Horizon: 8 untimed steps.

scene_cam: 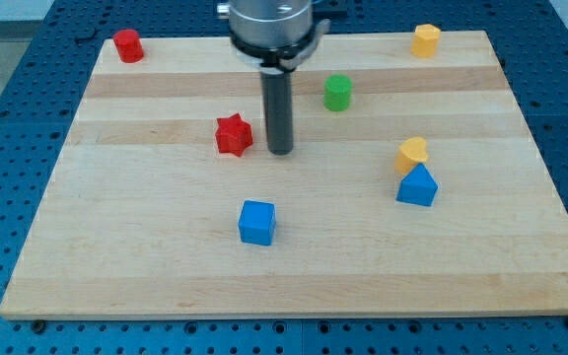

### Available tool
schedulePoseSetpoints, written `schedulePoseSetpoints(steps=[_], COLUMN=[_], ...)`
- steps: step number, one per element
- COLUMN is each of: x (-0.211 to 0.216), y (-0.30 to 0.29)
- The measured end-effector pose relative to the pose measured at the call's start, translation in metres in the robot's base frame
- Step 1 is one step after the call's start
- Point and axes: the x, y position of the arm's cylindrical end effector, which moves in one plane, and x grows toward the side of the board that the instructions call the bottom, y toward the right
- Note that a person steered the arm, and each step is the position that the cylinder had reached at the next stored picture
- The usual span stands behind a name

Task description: Slide the red star towards the center left of the board

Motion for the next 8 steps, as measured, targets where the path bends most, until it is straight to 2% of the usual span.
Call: schedulePoseSetpoints(steps=[1, 2, 5, 6, 7, 8], x=[-0.017, -0.022, 0.0, 0.0, 0.001, -0.01], y=[0.012, -0.002, -0.12, -0.126, -0.076, -0.057])
